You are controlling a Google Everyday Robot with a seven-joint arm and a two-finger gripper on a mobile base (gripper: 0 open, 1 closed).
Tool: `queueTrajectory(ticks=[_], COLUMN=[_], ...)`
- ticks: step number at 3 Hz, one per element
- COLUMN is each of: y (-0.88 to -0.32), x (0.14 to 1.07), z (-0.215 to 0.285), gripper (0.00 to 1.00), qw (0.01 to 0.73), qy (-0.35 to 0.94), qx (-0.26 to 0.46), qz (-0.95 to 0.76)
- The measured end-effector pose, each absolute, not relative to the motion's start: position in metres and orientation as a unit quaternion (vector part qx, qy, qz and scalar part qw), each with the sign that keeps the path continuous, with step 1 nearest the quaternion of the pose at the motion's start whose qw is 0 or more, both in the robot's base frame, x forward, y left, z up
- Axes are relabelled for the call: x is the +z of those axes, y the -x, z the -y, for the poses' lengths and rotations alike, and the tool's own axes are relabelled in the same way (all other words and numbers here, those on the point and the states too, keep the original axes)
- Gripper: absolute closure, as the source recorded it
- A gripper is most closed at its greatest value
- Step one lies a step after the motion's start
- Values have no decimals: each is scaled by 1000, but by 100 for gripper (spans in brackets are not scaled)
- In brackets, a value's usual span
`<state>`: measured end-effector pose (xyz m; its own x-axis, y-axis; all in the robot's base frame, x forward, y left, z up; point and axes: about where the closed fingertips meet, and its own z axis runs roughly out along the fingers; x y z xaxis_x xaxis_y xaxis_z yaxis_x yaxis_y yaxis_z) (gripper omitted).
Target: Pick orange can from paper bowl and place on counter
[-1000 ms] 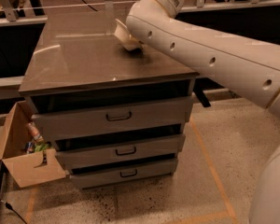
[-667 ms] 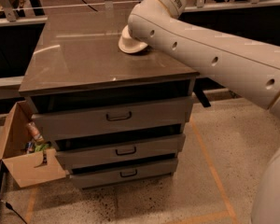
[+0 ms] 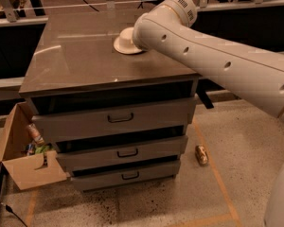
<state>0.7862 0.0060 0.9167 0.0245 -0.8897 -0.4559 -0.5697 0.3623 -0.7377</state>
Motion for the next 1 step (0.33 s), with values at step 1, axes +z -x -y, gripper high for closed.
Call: queueTrajectory(ticks=[1], y=[-786], x=[916], z=[-7], gripper=[82], qw=[471], qy=[539], qx=[-168], qz=[-678])
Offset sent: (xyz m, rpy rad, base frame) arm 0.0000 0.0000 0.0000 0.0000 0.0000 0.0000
